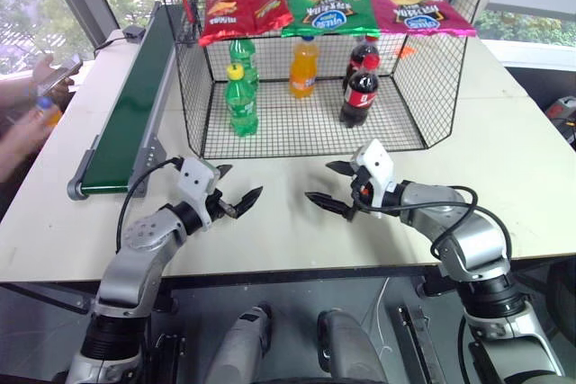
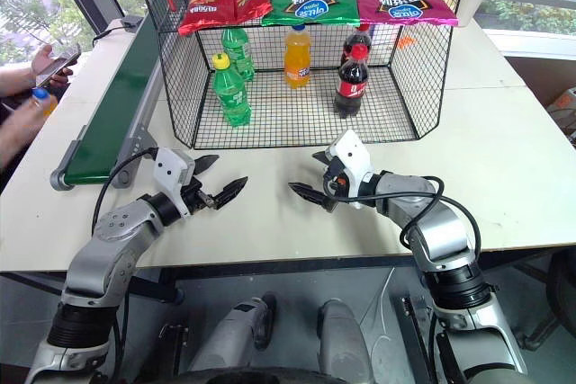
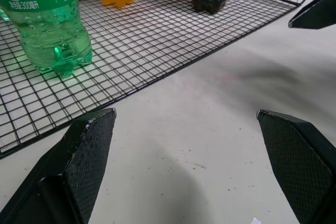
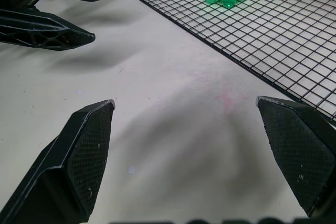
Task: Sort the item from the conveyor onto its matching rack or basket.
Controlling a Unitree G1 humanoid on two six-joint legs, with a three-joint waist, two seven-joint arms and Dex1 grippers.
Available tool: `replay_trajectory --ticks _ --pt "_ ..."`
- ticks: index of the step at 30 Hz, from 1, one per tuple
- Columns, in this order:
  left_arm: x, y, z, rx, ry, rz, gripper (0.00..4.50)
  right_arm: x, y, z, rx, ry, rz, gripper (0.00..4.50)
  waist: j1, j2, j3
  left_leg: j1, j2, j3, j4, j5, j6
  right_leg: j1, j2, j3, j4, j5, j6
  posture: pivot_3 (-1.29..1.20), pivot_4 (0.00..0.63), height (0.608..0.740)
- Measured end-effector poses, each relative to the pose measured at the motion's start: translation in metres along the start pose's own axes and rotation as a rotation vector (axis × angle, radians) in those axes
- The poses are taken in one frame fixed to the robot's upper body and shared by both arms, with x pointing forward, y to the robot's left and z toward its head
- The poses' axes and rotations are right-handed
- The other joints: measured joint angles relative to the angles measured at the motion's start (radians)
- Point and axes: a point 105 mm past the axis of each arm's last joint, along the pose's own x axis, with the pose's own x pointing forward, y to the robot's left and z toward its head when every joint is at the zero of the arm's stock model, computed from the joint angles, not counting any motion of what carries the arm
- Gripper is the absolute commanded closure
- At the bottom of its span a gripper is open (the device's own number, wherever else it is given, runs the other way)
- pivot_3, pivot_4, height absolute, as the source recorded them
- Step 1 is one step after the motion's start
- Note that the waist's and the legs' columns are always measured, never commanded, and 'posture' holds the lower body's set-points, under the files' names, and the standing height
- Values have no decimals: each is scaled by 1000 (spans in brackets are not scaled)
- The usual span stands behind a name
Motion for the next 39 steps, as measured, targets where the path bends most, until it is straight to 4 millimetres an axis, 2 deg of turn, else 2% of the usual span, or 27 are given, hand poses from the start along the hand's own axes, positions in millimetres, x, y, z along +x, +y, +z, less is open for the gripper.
replay_trajectory --ticks 39 --pt "-1 5 -1 28 14 31 0 1 3 8 -6 -21 39 39 0 0 0 0 0 0 0 0 0 0 0 0 0 0 0 0 150 739"
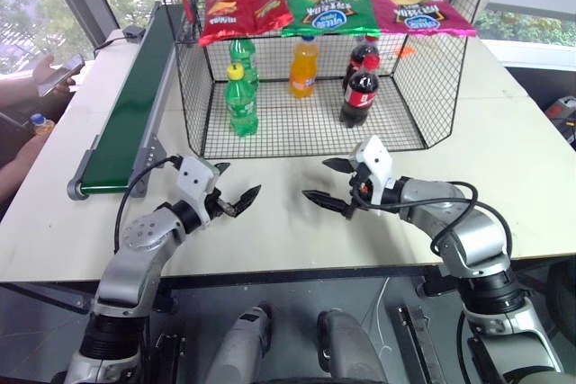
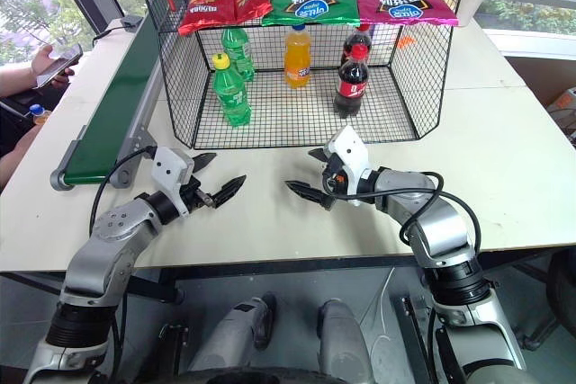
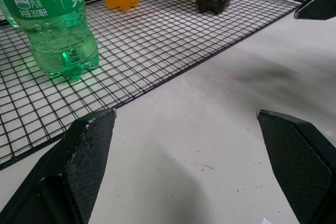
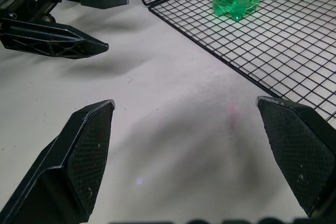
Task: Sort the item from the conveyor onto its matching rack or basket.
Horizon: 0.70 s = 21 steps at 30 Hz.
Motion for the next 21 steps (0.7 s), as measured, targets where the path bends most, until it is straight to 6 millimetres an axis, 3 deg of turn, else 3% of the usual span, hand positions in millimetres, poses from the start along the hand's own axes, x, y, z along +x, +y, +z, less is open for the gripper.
replay_trajectory --ticks 21 --pt "0 0 -1 -1 2 5 0 0 5 3 -7 -8 32 39 0 0 0 0 0 0 0 0 0 0 0 0 0 0 0 0 150 739"
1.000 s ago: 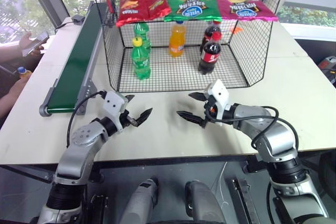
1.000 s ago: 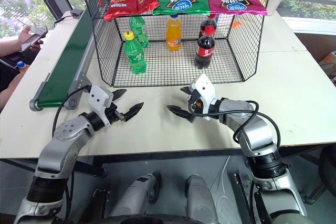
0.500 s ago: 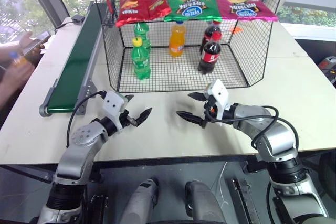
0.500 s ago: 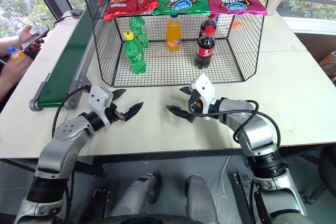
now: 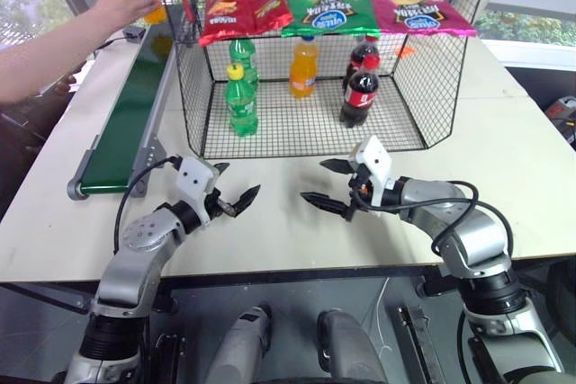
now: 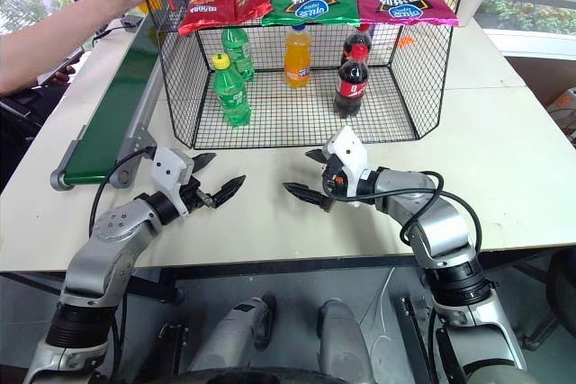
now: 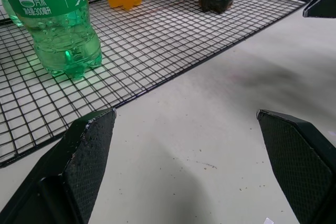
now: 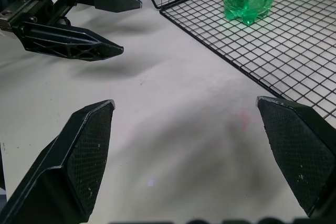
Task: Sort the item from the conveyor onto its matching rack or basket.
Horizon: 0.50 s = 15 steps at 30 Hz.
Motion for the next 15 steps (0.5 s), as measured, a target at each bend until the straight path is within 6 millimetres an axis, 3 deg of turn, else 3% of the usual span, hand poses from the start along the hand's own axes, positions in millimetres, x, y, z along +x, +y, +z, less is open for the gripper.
replay_trajectory --ticks 15 --pt "-3 2 0 12 9 1 0 0 4 2 2 0 17 39 0 0 0 0 0 0 0 0 0 0 0 0 0 0 0 0 150 739"
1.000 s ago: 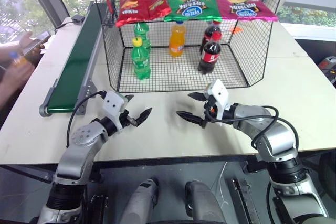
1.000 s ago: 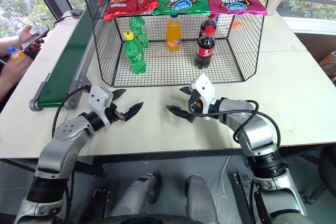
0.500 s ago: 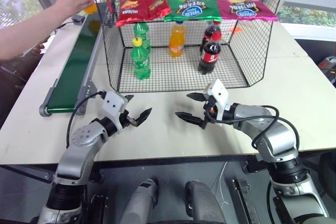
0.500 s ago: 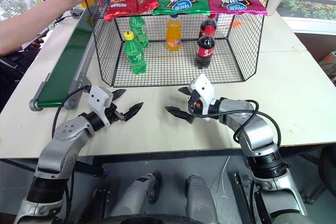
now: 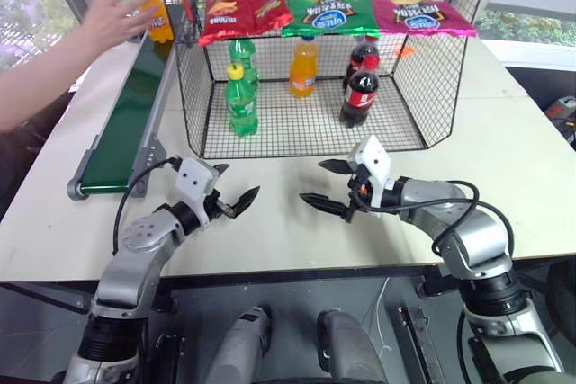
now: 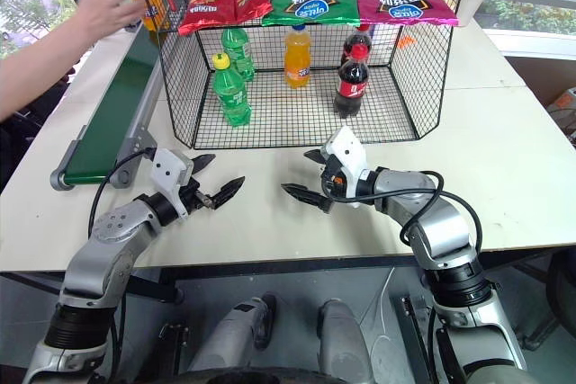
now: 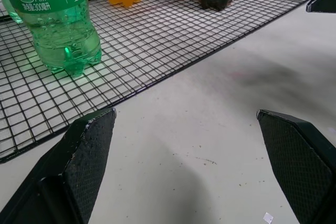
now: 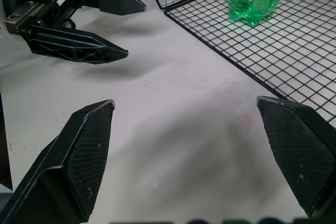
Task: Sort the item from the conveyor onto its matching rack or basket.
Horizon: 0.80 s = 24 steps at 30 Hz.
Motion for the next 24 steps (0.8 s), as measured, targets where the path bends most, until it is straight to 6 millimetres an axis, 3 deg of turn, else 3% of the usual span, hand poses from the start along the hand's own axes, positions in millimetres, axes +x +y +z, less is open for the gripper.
replay_trajectory --ticks 6,12,21,24 --pt "-13 13 23 46 -43 46 0 0 4 2 5 0 30 39 -1 0 0 -1 0 0 0 0 0 -1 0 0 0 0 0 0 150 739" --pt "-44 35 46 21 -81 145 0 -2 14 25 -51 -39 104 39 -1 0 0 -1 0 -1 -1 0 0 -1 0 0 0 -1 2 0 150 739" --pt "-90 82 54 -37 -96 379 0 -2 24 41 -82 -78 187 39 0 0 0 -1 0 -1 -1 0 0 -1 0 0 -2 -2 2 0 150 739" --pt "-112 110 51 -89 -119 520 0 0 27 47 -101 -93 211 39 -1 0 0 -1 0 -1 -1 0 0 -1 0 0 -2 -1 2 0 150 739"
